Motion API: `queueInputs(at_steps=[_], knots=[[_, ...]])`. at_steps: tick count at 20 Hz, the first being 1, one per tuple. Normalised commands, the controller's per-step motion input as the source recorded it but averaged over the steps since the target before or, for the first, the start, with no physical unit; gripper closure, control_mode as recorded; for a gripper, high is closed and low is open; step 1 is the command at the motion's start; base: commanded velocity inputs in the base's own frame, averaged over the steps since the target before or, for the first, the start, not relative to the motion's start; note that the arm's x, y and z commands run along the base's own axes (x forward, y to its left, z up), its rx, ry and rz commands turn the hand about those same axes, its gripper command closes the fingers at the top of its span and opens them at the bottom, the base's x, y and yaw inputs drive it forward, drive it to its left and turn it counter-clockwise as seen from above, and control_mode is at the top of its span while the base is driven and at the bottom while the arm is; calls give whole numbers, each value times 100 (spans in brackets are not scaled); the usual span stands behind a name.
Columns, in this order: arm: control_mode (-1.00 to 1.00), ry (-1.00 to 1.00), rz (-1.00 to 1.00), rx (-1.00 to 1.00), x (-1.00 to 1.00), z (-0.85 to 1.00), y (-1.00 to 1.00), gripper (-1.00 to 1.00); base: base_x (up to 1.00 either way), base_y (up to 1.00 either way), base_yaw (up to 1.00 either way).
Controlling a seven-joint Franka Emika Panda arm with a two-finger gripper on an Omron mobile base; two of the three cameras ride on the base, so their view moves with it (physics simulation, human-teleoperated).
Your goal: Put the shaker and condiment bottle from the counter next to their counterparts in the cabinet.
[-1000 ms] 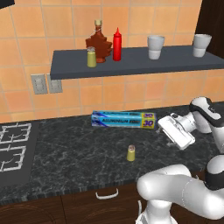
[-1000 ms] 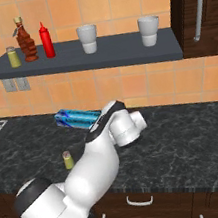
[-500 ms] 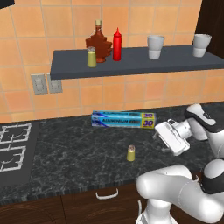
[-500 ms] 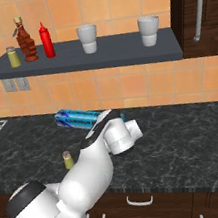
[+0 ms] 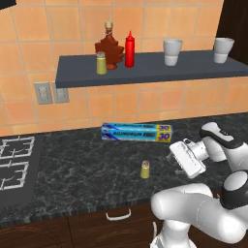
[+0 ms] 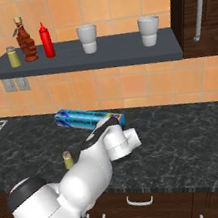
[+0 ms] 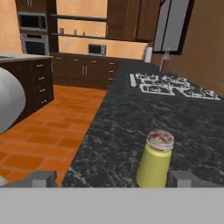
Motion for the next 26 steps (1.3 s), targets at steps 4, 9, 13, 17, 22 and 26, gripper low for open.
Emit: queueInputs(at_steps=[4, 9, 13, 17, 22, 26], knots=[[-100, 5, -9, 0, 14, 0, 12, -100, 0, 0, 0], [-100, 7, -5, 0, 1, -8, 8, -100, 0, 0, 0], [-100, 7, -3, 0, 2, -15, 13, -100, 0, 0, 0], [-100, 6, -5, 0, 2, -8, 14, -100, 0, 0, 0], [-100, 3, -5, 0, 0, 0, 21, -100, 0, 0, 0], [-100, 3, -3, 0, 10, -1, 19, -100, 0, 0, 0]])
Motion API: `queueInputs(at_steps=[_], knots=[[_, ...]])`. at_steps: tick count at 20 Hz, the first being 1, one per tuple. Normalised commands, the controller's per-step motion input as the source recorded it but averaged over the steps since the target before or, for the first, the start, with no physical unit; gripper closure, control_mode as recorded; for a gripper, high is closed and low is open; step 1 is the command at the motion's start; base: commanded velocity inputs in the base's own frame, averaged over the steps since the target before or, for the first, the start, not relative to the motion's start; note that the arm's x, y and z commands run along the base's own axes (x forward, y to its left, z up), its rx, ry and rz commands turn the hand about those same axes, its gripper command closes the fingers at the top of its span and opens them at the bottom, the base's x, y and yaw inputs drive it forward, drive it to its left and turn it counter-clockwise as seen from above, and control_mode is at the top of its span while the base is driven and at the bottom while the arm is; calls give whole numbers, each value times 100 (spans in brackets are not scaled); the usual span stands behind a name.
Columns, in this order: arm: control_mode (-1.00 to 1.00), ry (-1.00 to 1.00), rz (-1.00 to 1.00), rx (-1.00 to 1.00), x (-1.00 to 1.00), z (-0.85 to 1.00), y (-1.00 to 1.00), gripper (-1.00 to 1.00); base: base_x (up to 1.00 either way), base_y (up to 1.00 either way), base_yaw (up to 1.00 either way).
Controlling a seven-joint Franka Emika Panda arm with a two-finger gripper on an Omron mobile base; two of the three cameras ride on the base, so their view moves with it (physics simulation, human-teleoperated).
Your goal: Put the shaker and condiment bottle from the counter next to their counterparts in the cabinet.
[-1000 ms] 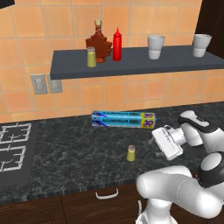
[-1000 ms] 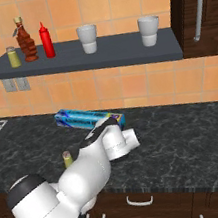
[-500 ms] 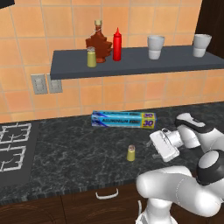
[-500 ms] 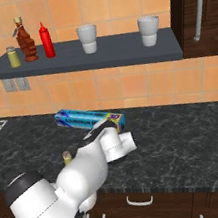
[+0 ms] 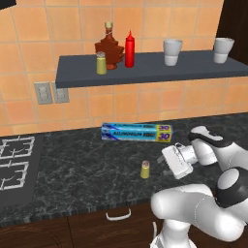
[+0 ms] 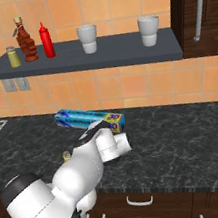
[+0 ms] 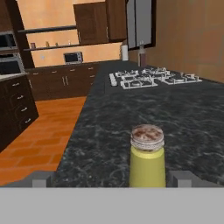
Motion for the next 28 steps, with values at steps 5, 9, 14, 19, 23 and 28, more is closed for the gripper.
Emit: queueInputs(at_steps=[5, 9, 14, 19, 23, 28], knots=[[-100, 2, 0, 0, 25, -20, 0, -100, 0, 0, 0], [-100, 0, 0, 0, 24, -24, 0, -100, 0, 0, 0], [-100, 0, 0, 0, 6, -2, 0, -100, 0, 0, 0], [-100, 1, 0, 0, 18, -4, 0, -100, 0, 0, 0], [-100, 0, 0, 0, 0, -1, 0, -100, 0, 0, 0], [-100, 0, -1, 0, -5, 0, 3, -100, 0, 0, 0]])
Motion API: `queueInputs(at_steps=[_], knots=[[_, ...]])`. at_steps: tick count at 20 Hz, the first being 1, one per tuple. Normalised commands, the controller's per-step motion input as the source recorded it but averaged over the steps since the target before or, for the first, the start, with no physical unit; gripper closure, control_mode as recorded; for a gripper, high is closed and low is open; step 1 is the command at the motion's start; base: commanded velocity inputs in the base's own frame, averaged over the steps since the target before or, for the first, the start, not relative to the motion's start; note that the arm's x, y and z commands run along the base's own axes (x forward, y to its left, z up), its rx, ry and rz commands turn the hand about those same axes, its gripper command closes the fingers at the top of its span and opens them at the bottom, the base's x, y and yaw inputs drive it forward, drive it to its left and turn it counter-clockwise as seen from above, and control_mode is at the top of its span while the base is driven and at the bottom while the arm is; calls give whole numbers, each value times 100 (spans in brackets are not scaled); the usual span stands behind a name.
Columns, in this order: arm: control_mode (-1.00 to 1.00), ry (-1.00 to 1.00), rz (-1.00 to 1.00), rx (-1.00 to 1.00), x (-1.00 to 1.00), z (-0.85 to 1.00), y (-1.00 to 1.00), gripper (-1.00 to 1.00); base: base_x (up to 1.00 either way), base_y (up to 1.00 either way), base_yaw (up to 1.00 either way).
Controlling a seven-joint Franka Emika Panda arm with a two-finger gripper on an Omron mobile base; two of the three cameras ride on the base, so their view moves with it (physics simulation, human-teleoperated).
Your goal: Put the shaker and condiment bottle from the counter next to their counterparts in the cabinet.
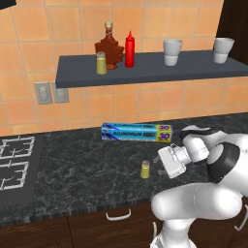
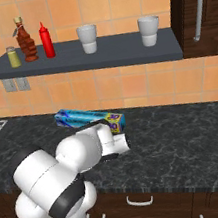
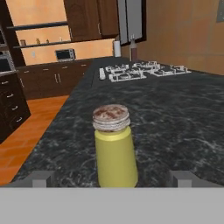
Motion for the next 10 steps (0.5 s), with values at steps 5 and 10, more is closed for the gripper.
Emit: queueInputs(at_steps=[5, 10], knots=[[-100, 0, -3, 0, 0, -7, 24, -100, 0, 0, 0], [-100, 0, -4, 0, -3, -7, 23, -100, 0, 0, 0]])
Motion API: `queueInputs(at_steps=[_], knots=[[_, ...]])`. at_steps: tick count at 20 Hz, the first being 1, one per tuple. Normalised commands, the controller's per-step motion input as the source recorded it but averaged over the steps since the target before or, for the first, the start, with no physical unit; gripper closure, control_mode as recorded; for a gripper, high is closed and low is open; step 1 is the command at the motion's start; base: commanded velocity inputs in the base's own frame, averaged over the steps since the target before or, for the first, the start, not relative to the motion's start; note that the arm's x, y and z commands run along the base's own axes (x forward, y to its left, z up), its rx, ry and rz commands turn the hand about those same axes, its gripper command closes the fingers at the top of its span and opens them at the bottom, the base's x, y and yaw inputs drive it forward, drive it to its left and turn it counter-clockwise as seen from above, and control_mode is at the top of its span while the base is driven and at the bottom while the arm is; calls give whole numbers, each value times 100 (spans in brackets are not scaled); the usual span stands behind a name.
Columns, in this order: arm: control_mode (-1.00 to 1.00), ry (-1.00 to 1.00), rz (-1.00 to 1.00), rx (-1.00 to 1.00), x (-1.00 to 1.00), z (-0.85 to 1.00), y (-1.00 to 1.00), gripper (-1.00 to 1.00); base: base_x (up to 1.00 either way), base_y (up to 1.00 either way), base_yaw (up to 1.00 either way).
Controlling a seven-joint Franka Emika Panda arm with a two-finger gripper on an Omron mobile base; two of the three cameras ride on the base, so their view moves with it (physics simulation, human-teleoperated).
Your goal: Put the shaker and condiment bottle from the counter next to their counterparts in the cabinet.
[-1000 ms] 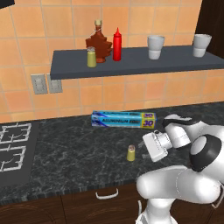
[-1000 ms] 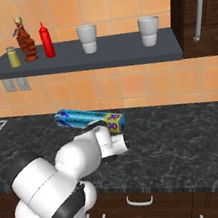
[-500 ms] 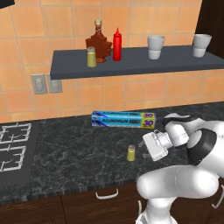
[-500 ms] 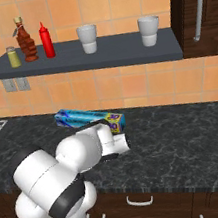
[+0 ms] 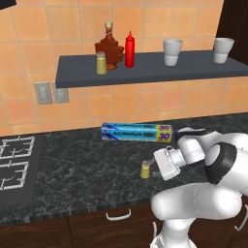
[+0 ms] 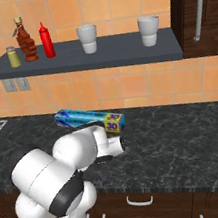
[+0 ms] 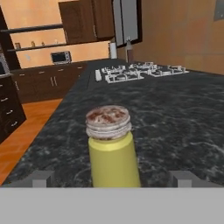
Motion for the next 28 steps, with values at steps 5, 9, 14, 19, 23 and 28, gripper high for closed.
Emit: queueInputs(at_steps=[5, 9, 14, 19, 23, 28], knots=[[-100, 0, -3, 0, -6, -7, 22, -100, 0, 0, 0], [-100, 0, -3, 0, 0, -14, 34, -100, 0, 0, 0], [-100, 0, -3, 0, 0, -9, 37, 100, 0, 0, 0], [-100, 14, -3, 0, 1, 18, 4, 100, 0, 0, 0], [-100, 22, -17, 1, -21, 85, 7, 100, 0, 0, 0], [-100, 14, -21, 0, -64, 92, 24, 100, 0, 0, 0]])
